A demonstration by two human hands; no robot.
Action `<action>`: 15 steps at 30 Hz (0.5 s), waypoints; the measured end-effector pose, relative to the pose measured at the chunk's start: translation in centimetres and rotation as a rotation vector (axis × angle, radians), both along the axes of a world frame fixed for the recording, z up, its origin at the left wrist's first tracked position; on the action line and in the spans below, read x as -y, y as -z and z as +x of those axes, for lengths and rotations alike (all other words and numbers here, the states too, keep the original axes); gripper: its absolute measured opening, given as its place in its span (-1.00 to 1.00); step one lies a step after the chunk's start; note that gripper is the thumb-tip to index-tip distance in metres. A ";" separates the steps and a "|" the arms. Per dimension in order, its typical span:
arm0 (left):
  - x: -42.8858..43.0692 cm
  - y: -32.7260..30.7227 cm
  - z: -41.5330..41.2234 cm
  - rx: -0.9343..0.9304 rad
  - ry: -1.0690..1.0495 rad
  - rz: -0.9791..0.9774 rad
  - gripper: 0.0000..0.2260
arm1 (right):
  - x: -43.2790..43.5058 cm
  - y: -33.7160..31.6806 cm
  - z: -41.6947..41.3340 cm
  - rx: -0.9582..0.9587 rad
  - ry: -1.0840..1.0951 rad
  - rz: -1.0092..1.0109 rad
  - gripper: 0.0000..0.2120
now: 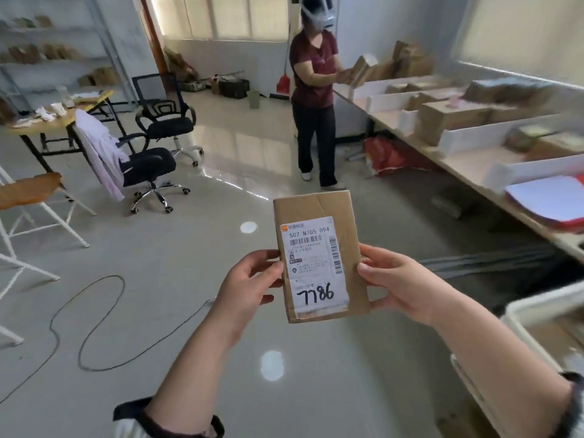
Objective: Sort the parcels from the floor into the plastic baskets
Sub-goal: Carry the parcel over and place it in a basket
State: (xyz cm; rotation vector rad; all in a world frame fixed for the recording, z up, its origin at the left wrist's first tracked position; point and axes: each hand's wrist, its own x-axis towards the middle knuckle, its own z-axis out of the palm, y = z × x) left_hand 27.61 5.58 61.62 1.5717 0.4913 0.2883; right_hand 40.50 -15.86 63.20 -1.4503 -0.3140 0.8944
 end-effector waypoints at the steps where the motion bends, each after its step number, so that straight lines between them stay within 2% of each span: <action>1: 1.7 -0.1 1.9 0.009 0.035 -0.004 -0.91 | 2.1 -0.2 0.8 -0.005 0.050 -0.002 -0.64; 8: 17.0 -0.4 14.5 0.012 0.338 -0.055 -0.91 | 19.1 -1.5 5.3 -0.004 0.404 -0.100 -0.65; 15: 31.7 1.3 23.1 -0.050 0.675 -0.061 -0.89 | 32.8 0.4 5.9 -0.100 0.840 -0.100 -0.69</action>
